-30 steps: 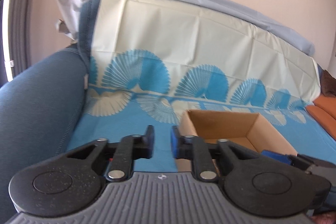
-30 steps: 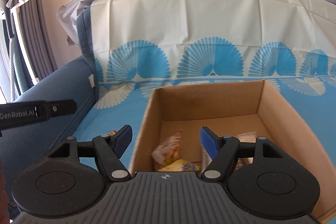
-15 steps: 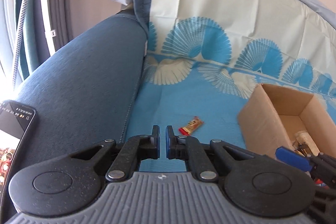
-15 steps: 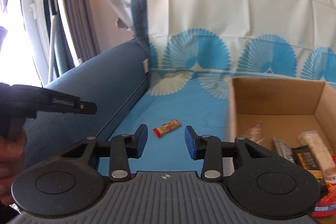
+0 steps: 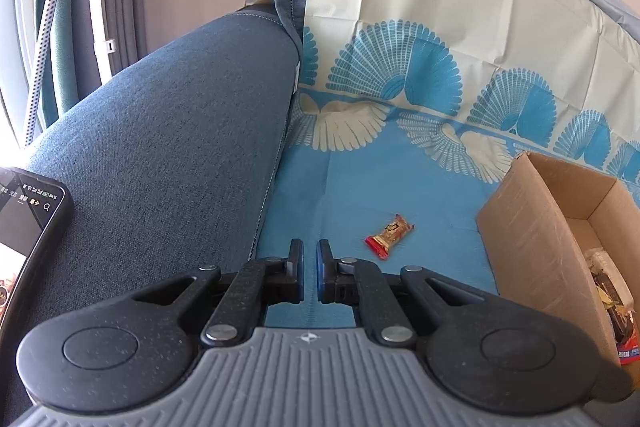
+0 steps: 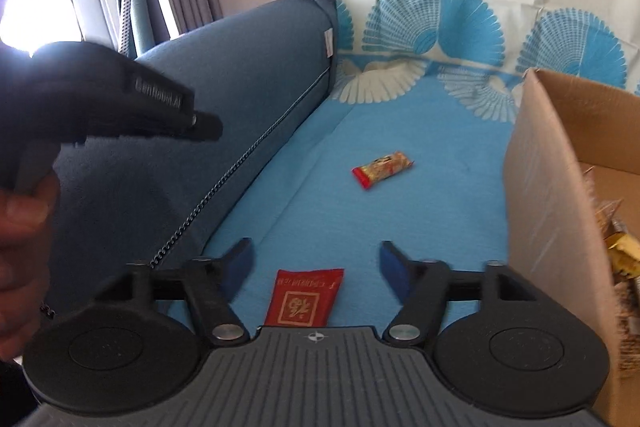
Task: Organize snacks
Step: 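Move the right tool to the red pack while the left tool moves to the small candy, then grasp the red pack with the right tool while the left tool grasps the small red-gold candy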
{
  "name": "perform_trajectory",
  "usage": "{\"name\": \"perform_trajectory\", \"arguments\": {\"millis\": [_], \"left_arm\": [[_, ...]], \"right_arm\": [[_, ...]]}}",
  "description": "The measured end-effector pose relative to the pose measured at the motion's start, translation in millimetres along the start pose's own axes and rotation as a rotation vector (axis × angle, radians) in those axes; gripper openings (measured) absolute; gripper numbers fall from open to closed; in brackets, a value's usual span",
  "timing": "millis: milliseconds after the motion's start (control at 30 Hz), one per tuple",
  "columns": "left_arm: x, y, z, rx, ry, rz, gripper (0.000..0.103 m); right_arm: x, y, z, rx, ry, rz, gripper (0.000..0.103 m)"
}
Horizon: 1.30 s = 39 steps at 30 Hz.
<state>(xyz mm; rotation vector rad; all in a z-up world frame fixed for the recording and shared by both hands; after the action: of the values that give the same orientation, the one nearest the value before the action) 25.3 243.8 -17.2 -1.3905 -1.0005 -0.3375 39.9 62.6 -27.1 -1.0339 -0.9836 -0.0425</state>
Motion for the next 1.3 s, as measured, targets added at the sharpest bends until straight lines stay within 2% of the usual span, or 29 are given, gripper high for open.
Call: {"name": "perform_trajectory", "arguments": {"millis": [100,333,367,467,567,767,933,1033,1100,1167,1233,1267,1300], "left_arm": [[1,2,2,-0.001,-0.004,-0.002,0.006],[4,7,6,0.002,-0.013,0.004,0.007],[4,8,6,0.001,-0.01,0.003,0.007],[6,11,4,0.001,-0.009,0.003,0.007],[7,16,0,-0.002,-0.005,0.005,0.007],[7,30,-14,-0.035,0.023,0.022,0.007],[9,48,-28,-0.092,0.053,0.045,0.009],[10,63,-38,-0.136,0.075,0.055,0.013],[11,74,-43,-0.147,0.09,0.056,0.014],[12,85,-49,-0.166,0.099,0.064,0.025],[11,98,-55,-0.18,0.113,0.08,0.03],[10,104,-59,-0.189,0.121,0.088,0.031],[10,111,-62,-0.194,0.13,0.093,0.033]], "right_arm": [[-7,10,8,0.023,-0.012,0.026,0.086],[-30,41,15,-0.016,-0.093,0.127,0.083],[-32,46,15,-0.027,-0.104,0.152,0.072],[-30,46,15,-0.025,-0.12,0.13,0.054],[-29,46,13,-0.036,-0.123,0.119,0.049],[-19,43,-7,-0.132,-0.054,0.089,0.048],[-19,48,-31,-0.181,0.046,0.154,0.05],[-20,52,-34,-0.181,0.066,0.17,0.055],[-20,54,-32,-0.174,0.056,0.178,0.063],[-19,55,-32,-0.175,0.056,0.181,0.063],[-18,57,-32,-0.17,0.064,0.183,0.063],[-18,57,-33,-0.168,0.069,0.184,0.061],[-18,57,-32,-0.168,0.072,0.183,0.055]]}}
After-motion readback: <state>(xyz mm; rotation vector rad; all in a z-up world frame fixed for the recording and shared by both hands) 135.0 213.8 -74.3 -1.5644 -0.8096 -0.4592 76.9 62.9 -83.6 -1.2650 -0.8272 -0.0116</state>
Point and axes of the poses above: each gripper's, at about its wrist camera, not at the fingertips, and y roughly the way its jaws point, z to its left, x to its top, the point moved 4 cm from there along y, roughly the way its jaws point, and after that the axes turned 4 degrees about -y, right-handed, at the moved point
